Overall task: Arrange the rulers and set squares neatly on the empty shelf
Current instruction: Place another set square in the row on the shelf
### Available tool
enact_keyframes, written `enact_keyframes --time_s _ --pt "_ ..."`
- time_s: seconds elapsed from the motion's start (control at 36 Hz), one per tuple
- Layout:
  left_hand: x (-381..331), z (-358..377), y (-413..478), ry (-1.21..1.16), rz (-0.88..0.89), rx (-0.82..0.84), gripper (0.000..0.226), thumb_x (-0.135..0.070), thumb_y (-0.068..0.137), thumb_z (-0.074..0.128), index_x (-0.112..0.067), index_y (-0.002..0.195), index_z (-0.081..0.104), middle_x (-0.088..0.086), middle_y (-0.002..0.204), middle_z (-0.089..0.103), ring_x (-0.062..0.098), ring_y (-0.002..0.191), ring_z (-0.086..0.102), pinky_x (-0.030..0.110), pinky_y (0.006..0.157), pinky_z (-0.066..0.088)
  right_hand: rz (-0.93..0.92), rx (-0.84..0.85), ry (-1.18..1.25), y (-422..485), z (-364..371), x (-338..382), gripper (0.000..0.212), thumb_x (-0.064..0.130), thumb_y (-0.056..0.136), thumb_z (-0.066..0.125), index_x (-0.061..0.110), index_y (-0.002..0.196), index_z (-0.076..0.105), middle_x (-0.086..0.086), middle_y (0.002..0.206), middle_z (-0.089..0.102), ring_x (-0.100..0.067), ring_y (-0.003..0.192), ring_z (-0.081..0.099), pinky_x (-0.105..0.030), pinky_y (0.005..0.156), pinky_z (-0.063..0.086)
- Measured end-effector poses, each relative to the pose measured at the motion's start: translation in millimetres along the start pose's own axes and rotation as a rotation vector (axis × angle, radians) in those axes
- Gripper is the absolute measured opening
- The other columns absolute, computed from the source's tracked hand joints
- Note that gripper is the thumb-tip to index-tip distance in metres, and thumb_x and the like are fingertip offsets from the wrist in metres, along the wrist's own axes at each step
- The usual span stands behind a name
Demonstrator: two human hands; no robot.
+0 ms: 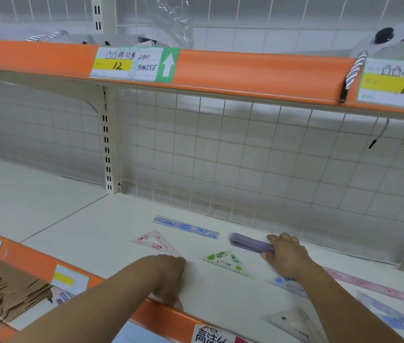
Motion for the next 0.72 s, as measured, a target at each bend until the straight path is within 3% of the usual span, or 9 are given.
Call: enact_keyframes --time_s 0.14,0.33,0.47,0.56,0.64,0.72 --pt "-2.2 -1.6 0.9 0.038 0.014 0.013 0.066 -0.041 0.08 0.072 -0.015 0.131 0.04 0.005 0.132 0.05 0.025 0.119 0.05 0.033 0.093 0.04 -0.011 -0.081 0.031 -12.0 -15.4 4.8 0.053 0.047 0.094 0.048 0.022 0.14 0.037 -0.005 0.135 0.041 -0.024 0.128 0.034 -0.034 0.102 0.035" --pt "-16.1 -5.7 4.7 0.051 0.051 0.024 0.063 -0.04 0.082 0.071 -0.012 0.13 0.042 0.006 0.131 0.052 0.024 0.118 0.051 0.032 0.093 0.042 -0.017 -0.143 0.125 -40.8 -36.3 3.7 0.036 0.04 0.095 0.052 0.021 0.126 0.054 -0.002 0.12 0.047 -0.02 0.121 0.037 -0.029 0.096 0.04" --pt "-30.0 -4.2 7.8 0.009 0.087 -0.006 0.061 -0.045 0.083 0.068 -0.012 0.128 0.043 0.005 0.129 0.053 0.023 0.117 0.052 0.032 0.092 0.042 0.023 -0.084 0.138 -65.4 -42.9 -7.2 0.011 0.03 0.093 0.053 0.021 0.087 0.057 0.001 0.094 0.048 -0.02 0.101 0.048 -0.027 0.079 0.043" --pt "-36.2 -3.5 7.6 0.032 0.107 -0.014 0.061 -0.045 0.083 0.068 -0.012 0.128 0.044 0.005 0.129 0.054 0.022 0.116 0.053 0.031 0.091 0.042 0.079 -0.04 0.139 -81.5 -40.7 -14.5 0.028 0.026 0.088 0.052 0.024 0.062 0.044 0.005 0.077 0.05 -0.018 0.081 0.05 -0.024 0.06 0.035" --pt "-37.7 -3.2 8.0 0.056 0.115 -0.031 0.061 -0.047 0.082 0.068 -0.012 0.127 0.045 0.004 0.129 0.054 0.022 0.116 0.053 0.031 0.092 0.042 0.123 0.052 0.166 -101.1 -33.2 -16.4 0.028 0.029 0.087 0.056 0.019 0.064 0.045 0.001 0.077 0.053 -0.016 0.071 0.048 -0.028 0.06 0.036" --pt "-36.7 -2.4 9.6 0.06 0.124 -0.04 0.063 -0.048 0.081 0.068 -0.013 0.128 0.044 0.003 0.13 0.054 0.021 0.117 0.052 0.031 0.093 0.041 0.19 0.176 0.136 -119.7 -20.1 -19.6 0.037 0.045 0.083 0.063 0.018 0.067 0.043 0.003 0.071 0.047 -0.013 0.061 0.042 -0.026 0.056 0.032"
Point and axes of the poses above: each hand's wrist, its own y-axis towards the middle knuckle, its own z-axis out of the palm, x = y × z, the point moved 8 cm from there along y, towards the middle knuckle
